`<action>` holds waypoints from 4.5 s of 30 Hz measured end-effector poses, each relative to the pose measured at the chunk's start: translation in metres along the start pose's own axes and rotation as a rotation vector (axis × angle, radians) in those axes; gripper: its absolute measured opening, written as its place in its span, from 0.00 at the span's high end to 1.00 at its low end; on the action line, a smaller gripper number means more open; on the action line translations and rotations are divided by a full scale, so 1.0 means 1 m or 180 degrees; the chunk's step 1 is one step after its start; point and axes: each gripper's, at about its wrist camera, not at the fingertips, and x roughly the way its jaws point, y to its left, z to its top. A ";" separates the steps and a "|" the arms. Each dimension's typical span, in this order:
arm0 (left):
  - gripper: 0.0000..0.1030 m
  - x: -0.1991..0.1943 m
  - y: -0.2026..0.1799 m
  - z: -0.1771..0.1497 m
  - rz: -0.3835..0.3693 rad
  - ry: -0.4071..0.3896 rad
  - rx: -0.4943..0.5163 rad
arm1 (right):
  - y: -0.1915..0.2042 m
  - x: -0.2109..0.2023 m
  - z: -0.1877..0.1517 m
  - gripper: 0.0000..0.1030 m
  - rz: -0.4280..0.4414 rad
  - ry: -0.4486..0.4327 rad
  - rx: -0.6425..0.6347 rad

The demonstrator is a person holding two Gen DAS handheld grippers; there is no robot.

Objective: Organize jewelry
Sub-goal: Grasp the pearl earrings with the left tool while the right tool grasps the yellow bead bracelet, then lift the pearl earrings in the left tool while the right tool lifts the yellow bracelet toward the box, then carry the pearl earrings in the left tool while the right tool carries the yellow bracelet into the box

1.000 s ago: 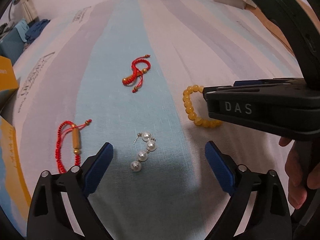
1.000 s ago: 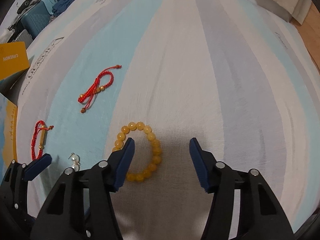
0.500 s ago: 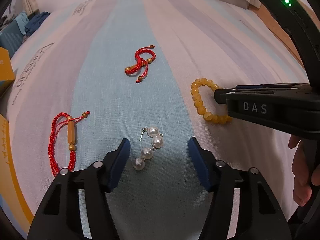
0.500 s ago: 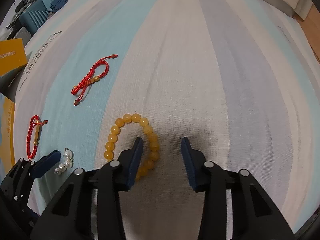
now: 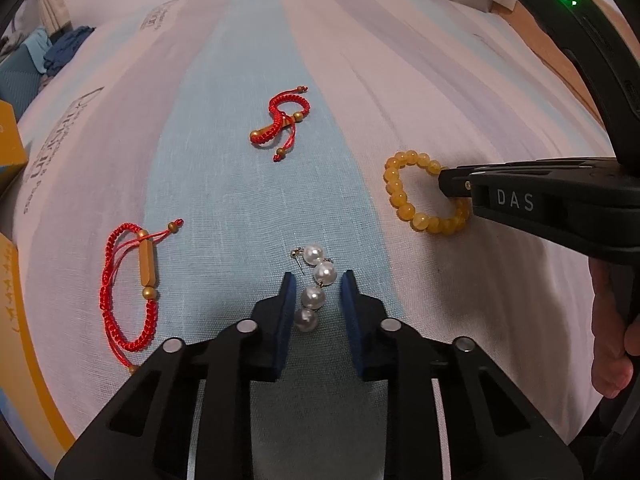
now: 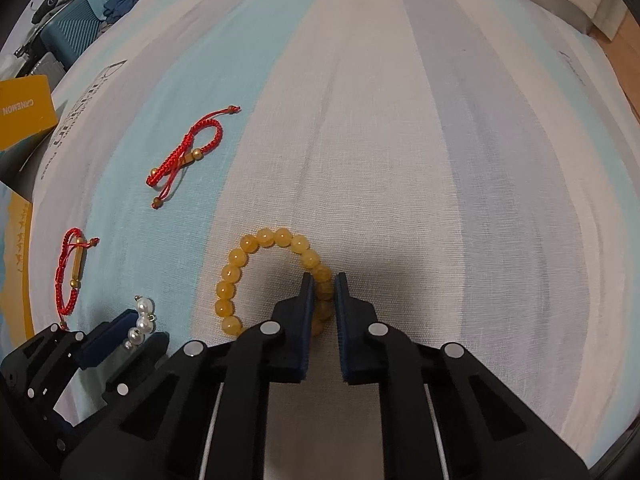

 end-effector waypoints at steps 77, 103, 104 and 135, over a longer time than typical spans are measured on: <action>0.90 -0.134 0.057 0.001 0.0355 -0.0466 -0.0484 | 0.051 -0.140 -0.006 0.91 0.0245 -0.0985 -0.0069; 0.90 -0.203 0.114 -0.023 0.0590 -0.0681 -0.0773 | 0.128 -0.185 -0.012 0.91 0.0527 -0.1235 -0.0434; 0.90 -0.207 0.118 -0.026 0.0613 -0.0691 -0.0790 | 0.133 -0.187 -0.012 0.91 0.0541 -0.1248 -0.0462; 0.89 -0.263 0.259 -0.108 0.1158 -0.0630 -0.1459 | 0.326 -0.207 -0.051 0.91 0.1172 -0.1295 -0.1353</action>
